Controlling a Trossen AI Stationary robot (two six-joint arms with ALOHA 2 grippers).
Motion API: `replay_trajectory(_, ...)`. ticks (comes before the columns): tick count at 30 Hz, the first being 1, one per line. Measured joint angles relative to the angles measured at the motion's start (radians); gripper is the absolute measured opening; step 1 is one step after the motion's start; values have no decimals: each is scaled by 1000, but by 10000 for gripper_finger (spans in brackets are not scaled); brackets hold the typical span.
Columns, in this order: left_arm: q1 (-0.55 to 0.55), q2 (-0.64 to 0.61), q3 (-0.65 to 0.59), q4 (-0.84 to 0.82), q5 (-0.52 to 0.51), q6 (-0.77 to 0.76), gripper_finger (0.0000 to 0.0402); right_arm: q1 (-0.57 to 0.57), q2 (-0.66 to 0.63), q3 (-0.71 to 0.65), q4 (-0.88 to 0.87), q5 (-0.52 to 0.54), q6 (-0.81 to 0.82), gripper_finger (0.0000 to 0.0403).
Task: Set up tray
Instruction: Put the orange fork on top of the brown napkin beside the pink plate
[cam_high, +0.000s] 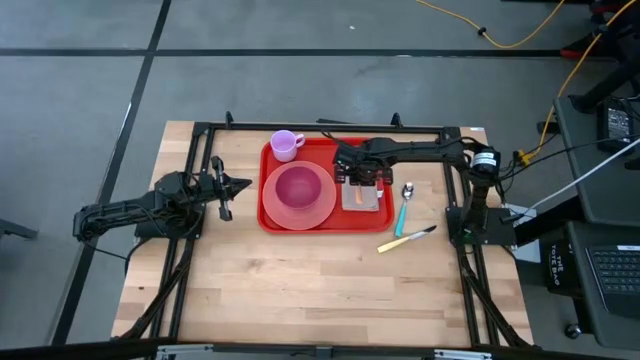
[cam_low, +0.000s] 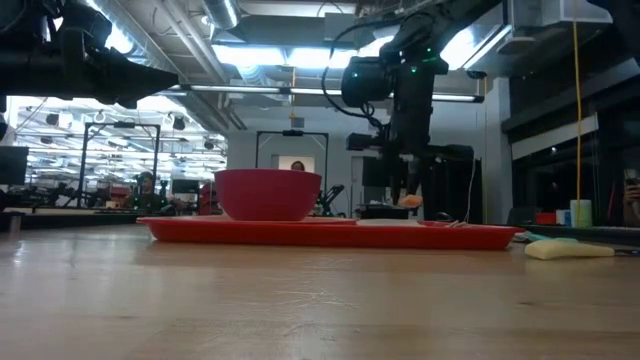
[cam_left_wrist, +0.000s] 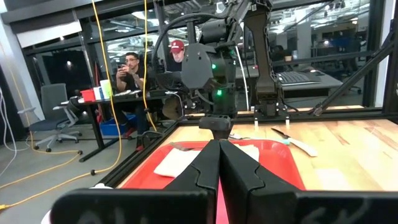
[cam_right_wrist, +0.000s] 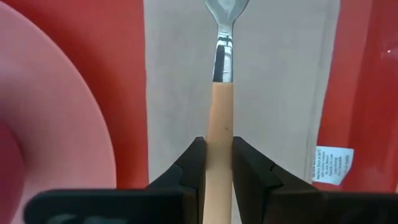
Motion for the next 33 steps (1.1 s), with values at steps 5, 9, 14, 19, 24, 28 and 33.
replay_trajectory(5,0,0,0,0,0,-1,4,-11,0,0,1,6,11,58)
replay_trajectory(9,0,0,0,0,0,-1,4,-15,0,-1,0,28,22,58)
replay_trajectory(14,0,0,0,0,1,-1,4,-13,0,-29,7,36,28,58)
replay_trajectory(19,0,0,0,0,1,-1,4,-11,-1,-85,96,37,24,58)
replay_trajectory(24,0,0,0,0,1,-1,4,-11,-1,-105,136,37,20,61)
replay_trajectory(28,0,0,0,0,0,-1,4,-11,-1,-105,138,37,-2,58)
replay_trajectory(33,0,0,0,0,1,-1,4,-11,-1,-105,142,40,-18,59)
